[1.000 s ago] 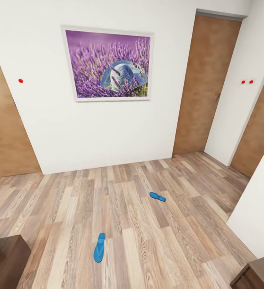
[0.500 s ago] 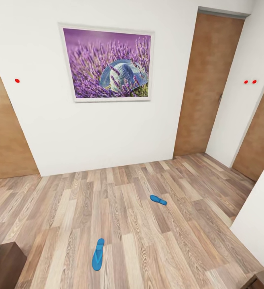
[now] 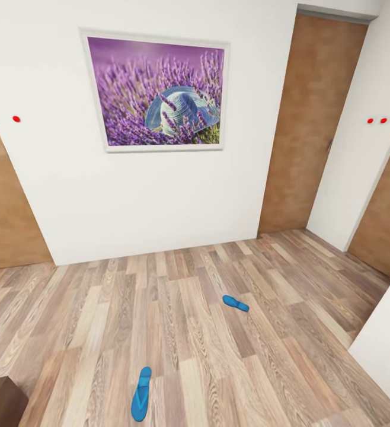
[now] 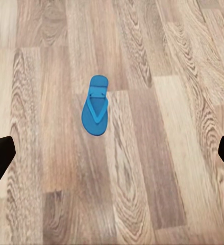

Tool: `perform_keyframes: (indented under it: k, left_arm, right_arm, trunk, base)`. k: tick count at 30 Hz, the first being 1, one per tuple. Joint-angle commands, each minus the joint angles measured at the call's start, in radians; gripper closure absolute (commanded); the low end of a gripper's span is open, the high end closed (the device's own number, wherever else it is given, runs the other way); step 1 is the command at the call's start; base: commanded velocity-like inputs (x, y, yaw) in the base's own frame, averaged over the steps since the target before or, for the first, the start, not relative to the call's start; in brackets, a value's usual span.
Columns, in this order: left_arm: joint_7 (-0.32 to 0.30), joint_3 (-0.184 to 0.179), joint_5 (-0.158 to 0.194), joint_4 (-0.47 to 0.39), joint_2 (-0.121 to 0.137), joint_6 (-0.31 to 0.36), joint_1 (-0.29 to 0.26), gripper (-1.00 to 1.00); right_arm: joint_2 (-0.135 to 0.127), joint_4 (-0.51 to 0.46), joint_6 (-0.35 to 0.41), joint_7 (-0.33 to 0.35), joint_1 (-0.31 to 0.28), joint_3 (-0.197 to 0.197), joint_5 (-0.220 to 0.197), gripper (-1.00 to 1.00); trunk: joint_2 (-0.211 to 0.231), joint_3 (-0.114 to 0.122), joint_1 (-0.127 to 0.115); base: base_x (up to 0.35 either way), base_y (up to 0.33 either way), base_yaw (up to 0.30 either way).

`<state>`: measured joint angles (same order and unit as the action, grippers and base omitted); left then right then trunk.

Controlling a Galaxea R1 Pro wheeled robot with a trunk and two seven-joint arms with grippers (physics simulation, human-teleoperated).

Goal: In the bedroom, move the book from the bed onto either nightstand, and place the two sandals side by side next to the bed.

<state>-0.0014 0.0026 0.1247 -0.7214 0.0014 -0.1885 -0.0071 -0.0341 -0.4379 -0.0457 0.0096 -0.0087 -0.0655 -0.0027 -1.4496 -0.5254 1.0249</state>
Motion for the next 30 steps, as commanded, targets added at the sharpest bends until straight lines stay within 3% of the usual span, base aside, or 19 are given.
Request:
perform_keyframes:
  k: [1,6,24,30]
  left_arm:
    - [0.000,-0.001,0.009,0.000,0.000,-0.003,0.000,-1.00]
    - [0.000,-0.001,0.008,0.000,0.000,-0.003,0.000,-1.00]
    - [0.000,-0.001,0.007,0.000,0.000,-0.002,0.000,-1.00]
    - [0.000,-0.001,0.007,0.000,0.000,-0.002,-0.001,-1.00]
  right_arm:
    - [0.000,0.001,-0.003,0.001,-0.001,-0.003,0.000,-1.00]
    - [0.000,0.001,-0.003,0.001,-0.001,-0.005,-0.001,-1.00]
    - [0.000,0.001,-0.003,0.000,-0.001,-0.005,-0.002,-1.00]
    - [0.000,0.001,-0.003,0.001,-0.001,-0.005,-0.002,-1.00]
  trunk:
    - [0.000,-0.001,0.000]
    - [0.000,-0.001,0.000]
    - [0.000,-0.001,0.000]
    - [0.000,-0.001,0.000]
  base:
    - [0.071,0.000,0.000]
    - [0.048,0.000,0.000]
    - [0.232,0.000,0.000]
    - [0.059,0.000,0.000]
